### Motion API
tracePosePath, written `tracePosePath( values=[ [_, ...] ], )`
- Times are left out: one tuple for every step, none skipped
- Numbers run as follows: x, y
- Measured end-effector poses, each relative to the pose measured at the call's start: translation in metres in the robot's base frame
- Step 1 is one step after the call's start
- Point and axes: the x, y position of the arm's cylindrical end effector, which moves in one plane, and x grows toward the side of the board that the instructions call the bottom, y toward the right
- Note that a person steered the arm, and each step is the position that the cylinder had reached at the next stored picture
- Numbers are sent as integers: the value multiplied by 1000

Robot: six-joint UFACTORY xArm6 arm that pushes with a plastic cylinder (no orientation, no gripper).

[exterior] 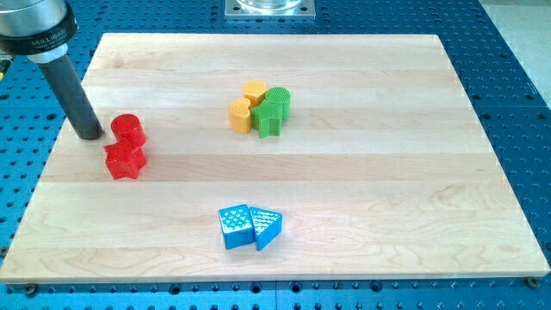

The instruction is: Move the red circle into the cube

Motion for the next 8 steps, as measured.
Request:
tracePosePath(
  values=[
    [-17, 30],
    [10, 84],
    [26, 119],
    [30, 94],
    [74, 94],
    [102, 138],
    [108, 89],
    [148, 129]
  ],
)
